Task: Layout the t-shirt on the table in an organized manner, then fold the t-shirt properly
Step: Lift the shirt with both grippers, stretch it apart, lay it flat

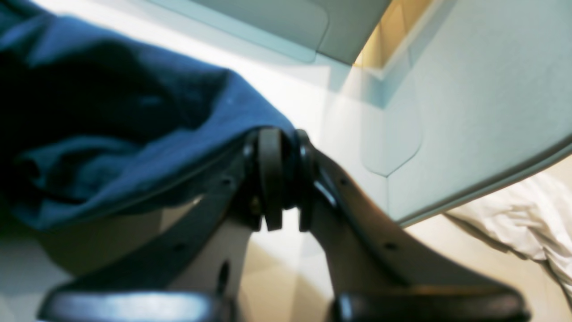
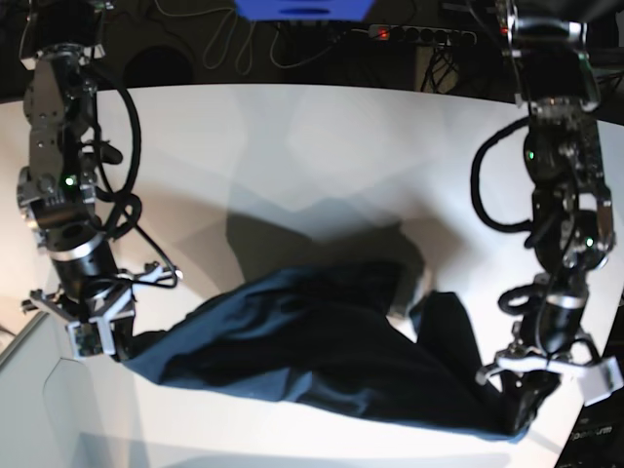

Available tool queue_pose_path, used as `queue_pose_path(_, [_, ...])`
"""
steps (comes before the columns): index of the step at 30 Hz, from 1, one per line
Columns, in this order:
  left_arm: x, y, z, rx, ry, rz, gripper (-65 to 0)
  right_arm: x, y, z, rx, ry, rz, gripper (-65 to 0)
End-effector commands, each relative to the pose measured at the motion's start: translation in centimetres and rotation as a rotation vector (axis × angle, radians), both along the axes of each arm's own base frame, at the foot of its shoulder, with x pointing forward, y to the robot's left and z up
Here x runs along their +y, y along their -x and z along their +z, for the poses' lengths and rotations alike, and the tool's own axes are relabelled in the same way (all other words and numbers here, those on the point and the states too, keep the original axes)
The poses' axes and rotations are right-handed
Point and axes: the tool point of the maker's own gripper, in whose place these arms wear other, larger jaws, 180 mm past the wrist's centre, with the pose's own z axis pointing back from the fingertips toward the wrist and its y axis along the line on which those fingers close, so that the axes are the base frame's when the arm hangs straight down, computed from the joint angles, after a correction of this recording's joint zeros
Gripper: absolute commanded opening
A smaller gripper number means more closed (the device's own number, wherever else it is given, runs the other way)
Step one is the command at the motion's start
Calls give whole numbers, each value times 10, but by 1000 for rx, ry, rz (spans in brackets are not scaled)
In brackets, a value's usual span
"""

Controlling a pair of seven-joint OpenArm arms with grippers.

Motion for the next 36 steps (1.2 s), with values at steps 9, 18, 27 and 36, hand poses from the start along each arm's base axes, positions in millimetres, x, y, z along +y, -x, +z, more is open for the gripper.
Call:
queue_pose_path(9, [40, 39, 61, -188, -20, 119, -649, -23, 0, 27, -87, 11, -57, -650])
queue_pose_path(18, [54, 18, 46, -143, 0, 148, -647, -12, -26, 44, -133, 3, -26, -650])
queue_pose_path(27, [94, -51, -29, 80, 123, 223, -644, -18, -100, 1, 13, -36, -62, -650])
queue_pose_path(36, [95, -86, -77, 228, 185, 224, -340, -24, -145, -28, 147, -72, -75, -632])
